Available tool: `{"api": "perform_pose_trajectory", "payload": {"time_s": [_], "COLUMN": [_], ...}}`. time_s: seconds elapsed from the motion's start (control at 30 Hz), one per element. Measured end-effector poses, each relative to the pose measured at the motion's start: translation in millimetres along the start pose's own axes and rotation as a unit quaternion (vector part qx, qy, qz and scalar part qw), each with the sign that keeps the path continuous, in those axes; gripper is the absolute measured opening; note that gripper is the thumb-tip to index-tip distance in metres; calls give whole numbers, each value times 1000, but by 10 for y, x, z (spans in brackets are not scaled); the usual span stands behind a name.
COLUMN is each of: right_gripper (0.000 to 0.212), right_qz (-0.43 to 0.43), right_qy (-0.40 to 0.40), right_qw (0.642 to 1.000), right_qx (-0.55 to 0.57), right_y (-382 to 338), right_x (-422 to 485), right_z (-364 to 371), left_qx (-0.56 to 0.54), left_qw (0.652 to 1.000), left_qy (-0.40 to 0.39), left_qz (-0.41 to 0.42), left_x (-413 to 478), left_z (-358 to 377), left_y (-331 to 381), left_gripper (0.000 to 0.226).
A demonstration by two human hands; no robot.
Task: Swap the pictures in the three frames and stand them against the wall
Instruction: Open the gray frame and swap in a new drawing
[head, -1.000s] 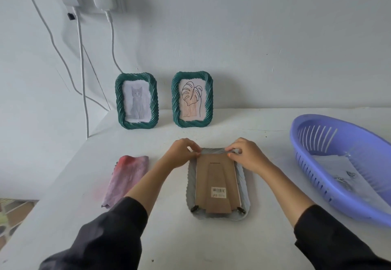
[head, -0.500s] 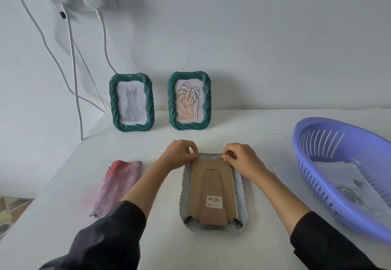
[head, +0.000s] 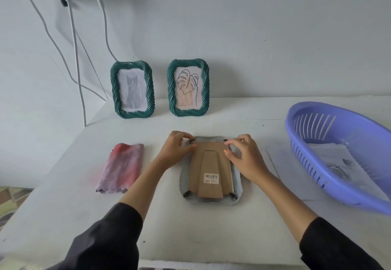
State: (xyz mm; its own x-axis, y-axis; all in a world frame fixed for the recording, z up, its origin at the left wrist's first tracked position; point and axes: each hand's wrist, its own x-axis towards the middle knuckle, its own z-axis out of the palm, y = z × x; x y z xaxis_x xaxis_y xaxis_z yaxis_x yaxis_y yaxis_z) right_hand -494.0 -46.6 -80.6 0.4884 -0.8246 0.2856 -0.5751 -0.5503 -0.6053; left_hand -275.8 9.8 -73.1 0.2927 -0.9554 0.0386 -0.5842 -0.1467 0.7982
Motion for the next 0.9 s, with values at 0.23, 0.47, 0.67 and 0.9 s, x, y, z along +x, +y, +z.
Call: {"api": "perform_pose_trajectory", "payload": {"time_s": [0.23, 0.47, 0.67, 0.9], "right_gripper": [21, 34, 31, 20], "right_qz": [31, 56, 46, 28], "right_qy": [-57, -82, -84, -94], "right_qw": [998, 994, 995, 995], "right_qx": [14, 51, 34, 4], "right_y": [-124, -256, -264, -268], "right_x": [-601, -1014, -1104, -1096], "right_z": [-123, -212, -190, -154], "left_qx": [21, 14, 14, 18], "left_qw": [1000, 998, 997, 995], "left_qy": [-12, -39, -54, -49], "left_qz": [19, 50, 53, 86], "left_x": [-534, -1036, -1189, -1205], "left_z": [-14, -102, -118, -90], "left_y": [-31, -44, -45, -53], "left_gripper": [13, 15, 19, 11]}}
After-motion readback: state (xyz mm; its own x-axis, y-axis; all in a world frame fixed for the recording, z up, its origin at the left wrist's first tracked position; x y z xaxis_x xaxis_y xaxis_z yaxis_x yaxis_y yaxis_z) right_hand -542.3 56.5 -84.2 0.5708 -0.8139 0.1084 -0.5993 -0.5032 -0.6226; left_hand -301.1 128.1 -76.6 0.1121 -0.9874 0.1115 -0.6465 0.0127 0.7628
